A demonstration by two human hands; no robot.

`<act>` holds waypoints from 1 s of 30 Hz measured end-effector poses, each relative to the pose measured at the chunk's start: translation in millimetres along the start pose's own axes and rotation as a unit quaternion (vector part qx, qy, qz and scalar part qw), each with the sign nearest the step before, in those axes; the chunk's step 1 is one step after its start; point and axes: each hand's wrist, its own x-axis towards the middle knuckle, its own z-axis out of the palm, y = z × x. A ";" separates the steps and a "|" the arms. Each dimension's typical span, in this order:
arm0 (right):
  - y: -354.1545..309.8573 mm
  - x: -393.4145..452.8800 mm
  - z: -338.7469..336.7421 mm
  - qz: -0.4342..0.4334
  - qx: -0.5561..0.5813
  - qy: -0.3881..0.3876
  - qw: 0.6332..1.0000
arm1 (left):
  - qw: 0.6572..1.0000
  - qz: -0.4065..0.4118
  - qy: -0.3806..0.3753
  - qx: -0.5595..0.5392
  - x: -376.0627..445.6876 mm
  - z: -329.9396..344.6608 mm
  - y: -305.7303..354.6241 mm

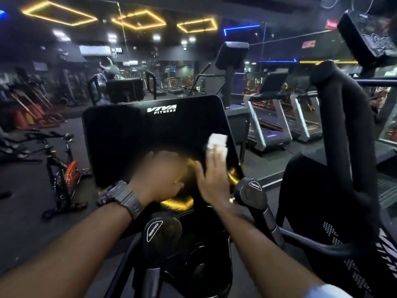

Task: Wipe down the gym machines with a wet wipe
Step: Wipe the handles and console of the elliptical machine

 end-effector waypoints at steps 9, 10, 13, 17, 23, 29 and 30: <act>-16.5 31.3 8.1 0.203 0.071 0.087 0.973 | 0.998 0.012 0.014 0.061 22.3 -28.5 -42.2; -36.5 49.4 7.3 0.195 0.084 0.075 0.974 | 0.998 0.009 0.017 0.065 24.1 -30.4 -43.8; -82.6 52.9 14.2 -0.014 0.117 0.018 0.993 | 0.997 0.006 0.029 0.070 27.1 -33.5 -48.1; -54.0 4.5 26.7 -0.058 0.044 0.045 0.996 | 0.998 -0.019 0.044 0.048 26.4 -35.6 -56.9; -87.5 112.5 -6.8 0.297 0.159 0.064 0.939 | 0.998 -0.034 0.056 0.024 33.7 -39.1 -62.4; -100.6 86.0 2.6 -0.054 0.001 -0.064 0.997 | 0.996 -0.036 0.079 0.023 38.6 -53.2 -67.7; -89.3 92.6 -2.5 -0.010 -0.010 -0.045 0.999 | 0.996 -0.038 0.079 0.015 39.0 -54.8 -68.9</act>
